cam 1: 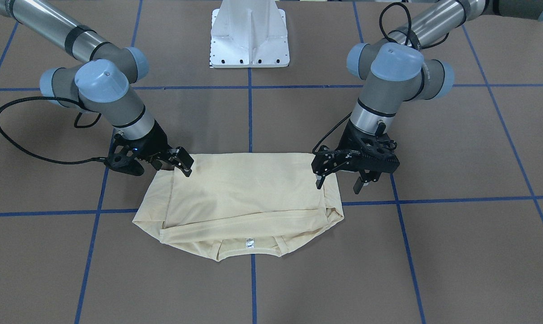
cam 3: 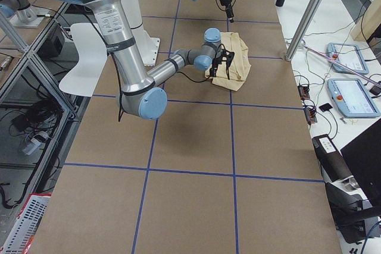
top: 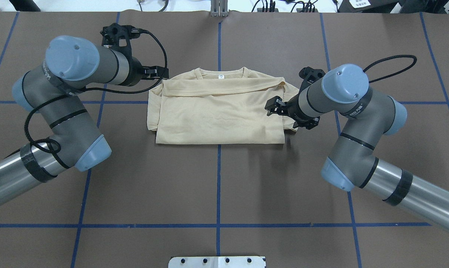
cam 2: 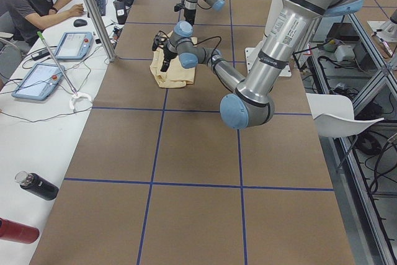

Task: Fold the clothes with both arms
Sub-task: 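Move the right gripper down to the folded shirt's side edge nearest it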

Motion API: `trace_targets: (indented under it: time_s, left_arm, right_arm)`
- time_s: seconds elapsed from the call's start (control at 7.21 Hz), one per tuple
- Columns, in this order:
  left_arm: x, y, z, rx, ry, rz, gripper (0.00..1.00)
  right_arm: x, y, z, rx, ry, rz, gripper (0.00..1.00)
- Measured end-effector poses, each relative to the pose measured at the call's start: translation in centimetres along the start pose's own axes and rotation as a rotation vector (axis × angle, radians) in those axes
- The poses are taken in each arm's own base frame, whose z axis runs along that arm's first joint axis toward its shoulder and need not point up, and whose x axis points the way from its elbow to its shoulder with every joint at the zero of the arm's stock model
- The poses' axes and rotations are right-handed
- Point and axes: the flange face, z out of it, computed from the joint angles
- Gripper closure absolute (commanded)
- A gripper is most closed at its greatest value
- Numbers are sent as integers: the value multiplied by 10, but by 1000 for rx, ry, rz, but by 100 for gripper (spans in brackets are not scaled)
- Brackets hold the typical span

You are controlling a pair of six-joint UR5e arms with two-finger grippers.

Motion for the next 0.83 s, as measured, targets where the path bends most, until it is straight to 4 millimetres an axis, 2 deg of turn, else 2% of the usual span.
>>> trace_targets:
  time_s: [0.28,0.69,0.83]
  left_arm:
    - [5,0,-8,1,2,-1,0]
    - [8,-1,-14,4,8,1,0]
    - [8,-1,-14,4,8,0,0]
  right_arm:
    - [8,17,13,-9,21,-1,0]
    - [9,37,24,-25,31,-18,1]
    - [9,40,25,-28,31,-21,7]
